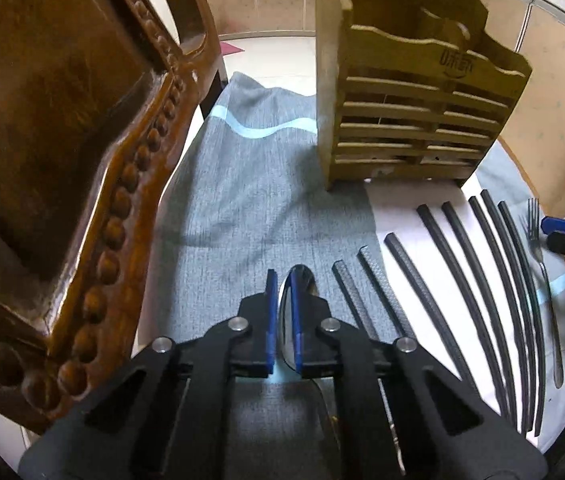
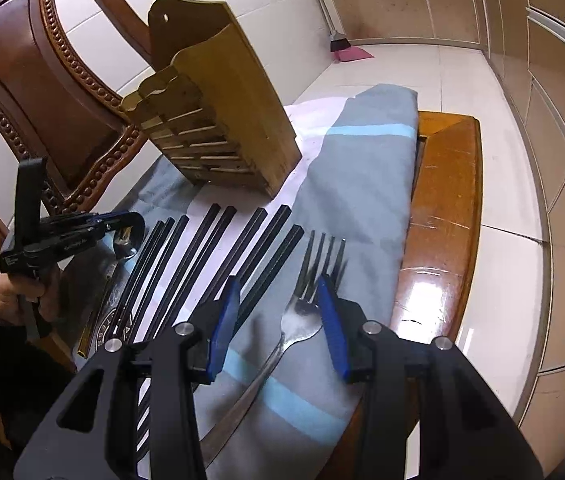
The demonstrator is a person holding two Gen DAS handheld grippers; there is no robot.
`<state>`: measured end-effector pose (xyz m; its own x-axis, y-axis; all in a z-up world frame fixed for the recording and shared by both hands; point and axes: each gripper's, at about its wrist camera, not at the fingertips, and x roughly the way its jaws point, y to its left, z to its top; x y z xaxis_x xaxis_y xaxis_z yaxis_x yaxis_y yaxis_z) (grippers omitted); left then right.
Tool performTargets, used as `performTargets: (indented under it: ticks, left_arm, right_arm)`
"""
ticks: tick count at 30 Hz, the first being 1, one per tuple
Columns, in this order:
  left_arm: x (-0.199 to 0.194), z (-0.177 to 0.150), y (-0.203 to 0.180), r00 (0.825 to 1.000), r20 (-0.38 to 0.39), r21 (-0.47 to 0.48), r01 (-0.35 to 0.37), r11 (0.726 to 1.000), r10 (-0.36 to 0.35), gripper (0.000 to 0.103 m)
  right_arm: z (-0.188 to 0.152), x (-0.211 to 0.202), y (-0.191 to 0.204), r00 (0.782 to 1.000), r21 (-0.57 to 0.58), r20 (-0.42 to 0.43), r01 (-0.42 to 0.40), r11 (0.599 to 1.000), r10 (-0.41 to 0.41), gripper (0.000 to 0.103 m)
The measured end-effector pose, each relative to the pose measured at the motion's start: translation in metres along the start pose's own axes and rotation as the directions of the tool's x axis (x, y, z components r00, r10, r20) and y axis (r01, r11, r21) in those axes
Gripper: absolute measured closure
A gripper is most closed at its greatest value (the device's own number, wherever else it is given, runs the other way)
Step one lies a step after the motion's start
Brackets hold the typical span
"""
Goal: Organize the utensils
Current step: 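Lift the spoon with the left tool while the right tool grasps and lifts the steel fork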
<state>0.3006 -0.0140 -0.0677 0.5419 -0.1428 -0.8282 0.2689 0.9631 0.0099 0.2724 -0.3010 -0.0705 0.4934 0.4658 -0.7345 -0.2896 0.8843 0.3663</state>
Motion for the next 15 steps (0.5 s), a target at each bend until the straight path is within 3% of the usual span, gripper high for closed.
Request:
performTargets:
  ticks: [2,6,10,15]
  left_arm:
    - [-0.010,0.002,-0.002,0.999,0.039,0.005,-0.023,1.000,0.023,0.099]
    - [-0.045,0.010,-0.006,0.990,0.144,0.003,0.002,1.000,-0.002,0.099]
    - [-0.092,0.015,-0.012,0.959,0.281,0.025,0.020,0.999,-0.026,0.099]
    - [-0.134,0.018,-0.016,0.920,0.389,0.053,0.035,0.998,-0.052,0.099]
  right_arm:
    - [0.000,0.000,-0.001,1.000,0.003,0.003,0.002,1.000,-0.002,0.061]
    - [-0.002,0.000,-0.010,1.000,0.021,0.015,0.005,1.000,-0.005,0.061]
    - [-0.003,0.002,-0.020,0.999,0.044,0.041,0.008,0.999,-0.010,0.061]
    - [0.004,0.005,-0.028,0.997,0.054,0.071,-0.005,0.999,0.001,0.061]
